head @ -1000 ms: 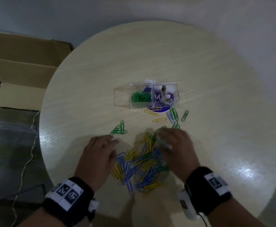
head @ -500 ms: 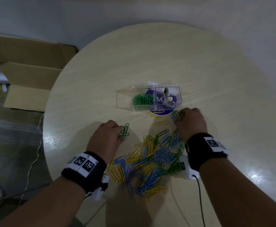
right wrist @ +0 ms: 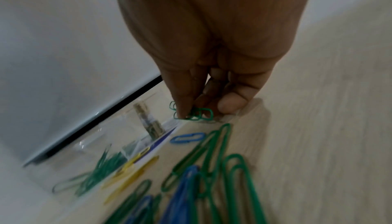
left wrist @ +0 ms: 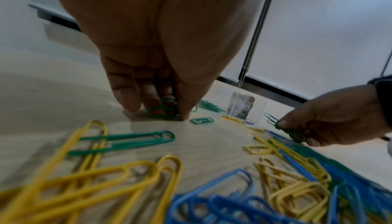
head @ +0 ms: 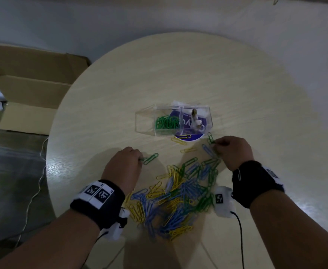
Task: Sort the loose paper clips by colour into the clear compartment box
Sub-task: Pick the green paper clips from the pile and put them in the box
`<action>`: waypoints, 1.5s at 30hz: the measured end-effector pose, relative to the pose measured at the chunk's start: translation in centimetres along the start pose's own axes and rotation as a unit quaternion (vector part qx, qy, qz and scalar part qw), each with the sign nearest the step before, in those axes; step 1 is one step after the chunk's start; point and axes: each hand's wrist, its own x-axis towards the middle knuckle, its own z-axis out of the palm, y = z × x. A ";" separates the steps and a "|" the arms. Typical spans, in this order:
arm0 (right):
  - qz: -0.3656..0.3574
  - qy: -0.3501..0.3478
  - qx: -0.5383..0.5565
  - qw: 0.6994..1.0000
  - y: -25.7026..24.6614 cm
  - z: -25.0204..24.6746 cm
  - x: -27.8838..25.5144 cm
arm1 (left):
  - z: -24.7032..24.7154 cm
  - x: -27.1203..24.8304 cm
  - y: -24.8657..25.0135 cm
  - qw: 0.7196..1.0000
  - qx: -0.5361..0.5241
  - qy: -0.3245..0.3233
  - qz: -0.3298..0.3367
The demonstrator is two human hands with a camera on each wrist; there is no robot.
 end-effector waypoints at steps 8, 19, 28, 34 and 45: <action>-0.022 0.035 0.160 0.986 -2.3 -2.3 -1.8 | -3.5 1.0 2.2 0.963 -0.236 0.093 -0.088; -0.154 -0.007 0.016 0.988 -11.9 0.7 -1.1 | -4.9 6.9 5.5 0.940 -0.309 0.131 -0.058; -0.203 0.017 -0.073 0.976 -3.4 1.8 -10.6 | 1.0 -6.1 1.7 0.979 -0.053 -0.020 0.194; -0.223 -0.182 -0.256 0.923 0.5 6.3 -17.8 | 4.0 -10.2 -0.2 0.964 0.072 -0.096 0.236; -0.347 -0.072 -0.103 0.929 2.9 2.8 -15.2 | 2.0 -7.9 1.6 0.976 -0.048 0.020 0.212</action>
